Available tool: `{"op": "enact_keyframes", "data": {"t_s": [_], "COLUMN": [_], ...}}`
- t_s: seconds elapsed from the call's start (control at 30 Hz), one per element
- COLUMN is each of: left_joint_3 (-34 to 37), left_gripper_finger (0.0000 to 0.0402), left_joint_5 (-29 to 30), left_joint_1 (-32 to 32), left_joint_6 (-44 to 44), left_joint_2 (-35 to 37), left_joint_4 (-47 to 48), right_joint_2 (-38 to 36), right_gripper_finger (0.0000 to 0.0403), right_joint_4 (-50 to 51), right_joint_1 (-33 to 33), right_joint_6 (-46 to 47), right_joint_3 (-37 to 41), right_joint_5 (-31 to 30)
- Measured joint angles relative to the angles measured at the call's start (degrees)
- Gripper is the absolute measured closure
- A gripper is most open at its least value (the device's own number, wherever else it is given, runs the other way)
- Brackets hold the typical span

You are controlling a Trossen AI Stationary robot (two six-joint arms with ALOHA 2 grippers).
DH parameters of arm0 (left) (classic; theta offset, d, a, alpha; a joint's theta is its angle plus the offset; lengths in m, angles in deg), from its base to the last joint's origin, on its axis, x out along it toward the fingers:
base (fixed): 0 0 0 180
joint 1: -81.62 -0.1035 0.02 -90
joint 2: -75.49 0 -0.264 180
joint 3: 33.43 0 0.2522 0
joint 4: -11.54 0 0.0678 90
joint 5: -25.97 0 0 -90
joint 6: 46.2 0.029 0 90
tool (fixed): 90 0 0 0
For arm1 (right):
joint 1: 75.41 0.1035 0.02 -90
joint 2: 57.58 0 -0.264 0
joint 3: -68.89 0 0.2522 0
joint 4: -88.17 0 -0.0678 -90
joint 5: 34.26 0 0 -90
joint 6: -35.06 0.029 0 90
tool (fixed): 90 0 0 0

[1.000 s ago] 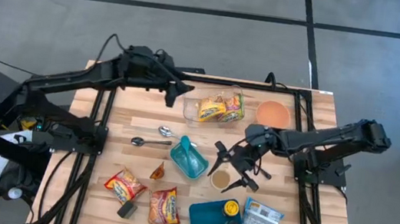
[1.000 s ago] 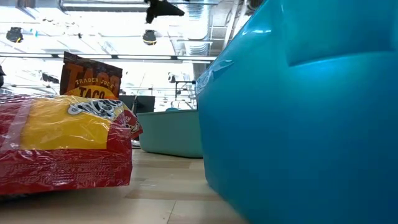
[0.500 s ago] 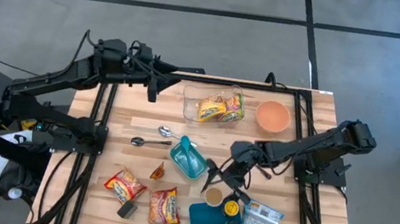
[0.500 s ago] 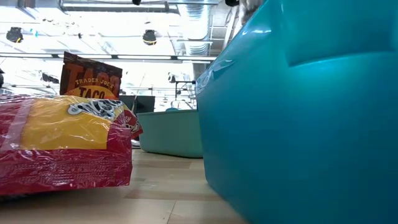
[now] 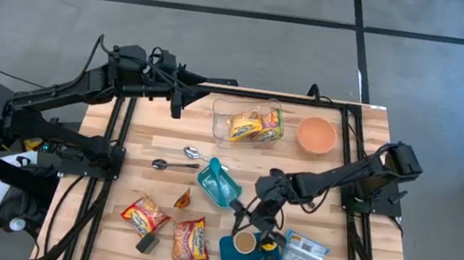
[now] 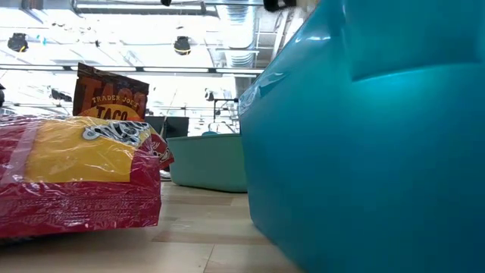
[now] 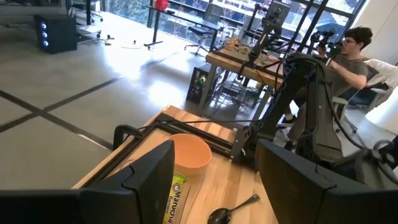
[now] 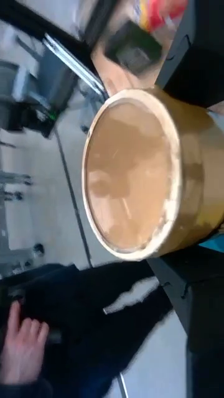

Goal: Pick & Place Food Item
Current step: Put the golden seasoning bottle into the blue bin

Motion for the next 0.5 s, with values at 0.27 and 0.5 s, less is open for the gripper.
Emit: {"op": "enact_keyframes", "data": {"t_s": [0.27, 0.5], "left_joint_3": [0.0, 0.0], "left_gripper_finger": [0.0181, 0.0180], "left_joint_5": [0.0, 0.0], "left_joint_1": [0.0, 0.0], "left_joint_6": [0.0, -0.1], "left_joint_2": [0.0, 0.0], "left_joint_4": [-0.1, -0.1], "right_joint_2": [3.4, 3.9], "right_gripper_finger": [0.0112, 0.0112], "right_joint_4": [-0.1, -0.5], "right_joint_1": [1.5, 1.8], "right_joint_6": [-1.9, -2.9], "right_joint_3": [0.1, 0.1], "right_joint_5": [1.6, 2.0]}}
